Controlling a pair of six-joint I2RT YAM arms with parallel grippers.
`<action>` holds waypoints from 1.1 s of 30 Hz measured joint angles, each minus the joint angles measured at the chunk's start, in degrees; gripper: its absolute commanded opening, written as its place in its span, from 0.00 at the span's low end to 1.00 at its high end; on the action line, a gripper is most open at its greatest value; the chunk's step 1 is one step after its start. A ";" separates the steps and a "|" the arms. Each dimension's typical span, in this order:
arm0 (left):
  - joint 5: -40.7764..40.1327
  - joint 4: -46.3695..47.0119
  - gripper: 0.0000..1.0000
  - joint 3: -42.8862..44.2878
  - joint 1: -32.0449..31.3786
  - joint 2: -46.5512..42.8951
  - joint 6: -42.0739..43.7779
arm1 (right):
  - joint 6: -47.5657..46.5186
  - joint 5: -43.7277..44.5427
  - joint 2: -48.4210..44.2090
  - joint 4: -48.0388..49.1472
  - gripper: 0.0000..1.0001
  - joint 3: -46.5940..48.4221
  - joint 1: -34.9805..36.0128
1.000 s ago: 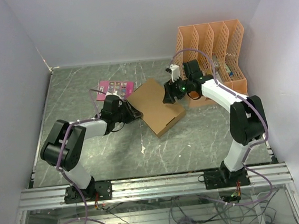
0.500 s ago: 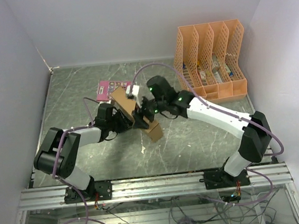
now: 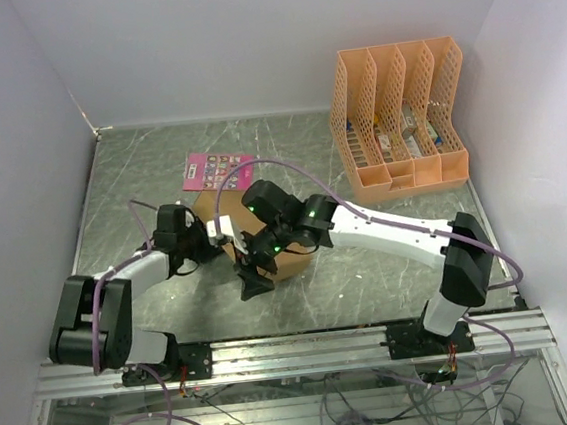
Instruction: Fold the paper box
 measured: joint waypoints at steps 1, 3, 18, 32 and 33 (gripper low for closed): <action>-0.37 -2.16 0.50 0.20 0.39 -1.22 0.00 | -0.92 -1.46 -0.02 -1.29 0.65 1.09 -0.02; -2.01 -8.00 0.54 1.05 1.46 -3.58 -0.09 | -2.89 -4.63 -0.35 -2.58 0.65 3.02 -1.03; -18.62 -39.74 0.69 13.64 7.65 -24.04 4.02 | -6.23 -12.09 -12.22 1.90 0.68 -16.72 -24.35; -1.44 -30.10 0.95 20.83 7.72 -35.93 11.80 | -10.80 -1.49 -19.69 6.34 1.00 -19.04 -38.16; 0.02 -28.76 0.95 22.38 7.74 -35.63 11.54 | -11.23 -0.26 -21.27 6.62 1.00 -18.34 -39.21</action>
